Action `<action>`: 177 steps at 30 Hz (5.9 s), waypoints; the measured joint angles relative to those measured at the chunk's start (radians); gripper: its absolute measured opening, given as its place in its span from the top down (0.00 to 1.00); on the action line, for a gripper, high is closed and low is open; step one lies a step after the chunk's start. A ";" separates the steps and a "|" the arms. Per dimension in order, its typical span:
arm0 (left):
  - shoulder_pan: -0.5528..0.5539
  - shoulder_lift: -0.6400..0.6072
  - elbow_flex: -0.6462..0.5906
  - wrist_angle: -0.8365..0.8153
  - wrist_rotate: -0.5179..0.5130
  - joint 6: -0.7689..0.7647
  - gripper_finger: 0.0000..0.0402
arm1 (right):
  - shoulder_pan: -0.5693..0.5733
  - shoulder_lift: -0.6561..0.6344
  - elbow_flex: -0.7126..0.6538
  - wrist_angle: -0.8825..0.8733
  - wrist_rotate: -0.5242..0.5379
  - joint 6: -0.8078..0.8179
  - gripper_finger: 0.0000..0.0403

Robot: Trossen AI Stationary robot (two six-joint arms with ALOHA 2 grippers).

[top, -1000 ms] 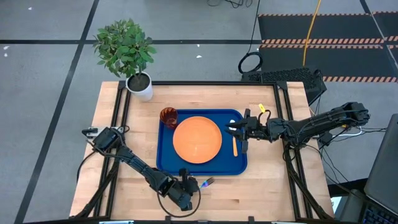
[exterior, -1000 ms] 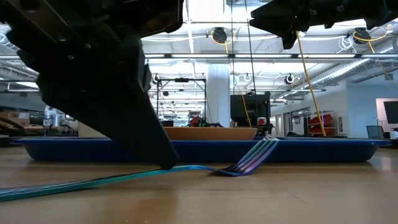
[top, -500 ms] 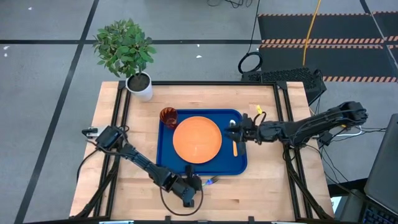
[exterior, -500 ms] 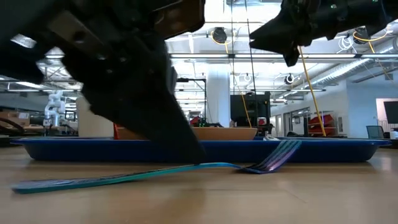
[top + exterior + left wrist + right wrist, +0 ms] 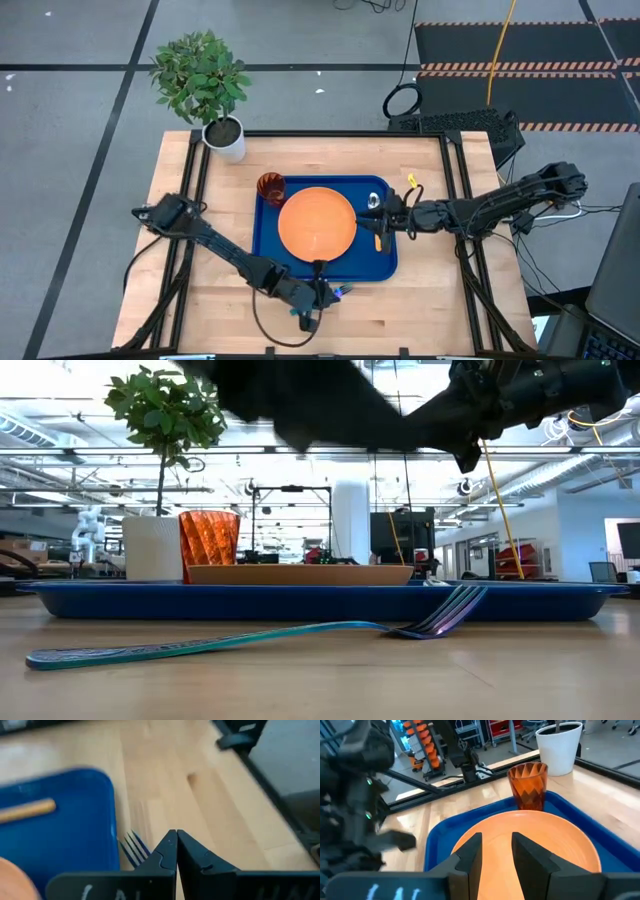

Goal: Pick and place plate/cup/fork/spoon on tray
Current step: Put the fork on the serving tray to the right of the plate

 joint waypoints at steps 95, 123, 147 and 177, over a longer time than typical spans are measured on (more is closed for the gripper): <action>0.245 -0.389 0.002 0.184 0.329 0.466 0.95 | -0.007 0.406 0.000 0.324 0.080 0.278 0.75; 0.246 -0.459 0.002 -0.003 0.307 0.456 0.95 | -0.027 0.406 0.000 0.451 0.077 0.154 0.75; 0.242 -0.459 0.002 -0.010 0.307 0.520 0.95 | 0.003 0.409 0.000 0.495 0.075 0.121 0.75; 0.254 -0.449 0.002 0.055 0.307 0.459 0.95 | 0.056 0.414 0.002 0.614 -0.001 -0.048 0.75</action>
